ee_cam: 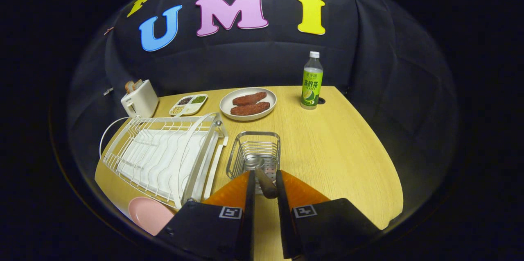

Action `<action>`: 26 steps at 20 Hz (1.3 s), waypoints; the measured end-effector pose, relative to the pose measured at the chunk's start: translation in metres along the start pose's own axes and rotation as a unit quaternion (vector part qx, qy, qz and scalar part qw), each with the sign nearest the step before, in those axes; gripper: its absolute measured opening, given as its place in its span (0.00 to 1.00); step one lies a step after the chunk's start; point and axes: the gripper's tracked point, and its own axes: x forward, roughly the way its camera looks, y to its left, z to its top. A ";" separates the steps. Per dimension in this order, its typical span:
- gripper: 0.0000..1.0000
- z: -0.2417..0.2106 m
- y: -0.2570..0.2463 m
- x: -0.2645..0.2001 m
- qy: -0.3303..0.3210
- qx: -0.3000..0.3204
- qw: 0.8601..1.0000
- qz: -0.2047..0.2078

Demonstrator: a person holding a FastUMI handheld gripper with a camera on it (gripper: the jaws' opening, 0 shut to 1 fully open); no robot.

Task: Take the plate from the dish rack, then take the spoon from the basket and place it into the plate.

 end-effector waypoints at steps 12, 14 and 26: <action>0.09 0.013 -0.008 -0.008 -0.009 0.016 1.000 -0.006; 0.09 0.017 -0.009 -0.015 -0.011 0.019 1.000 -0.005; 0.08 0.089 0.069 -0.123 -0.065 -0.010 0.991 0.117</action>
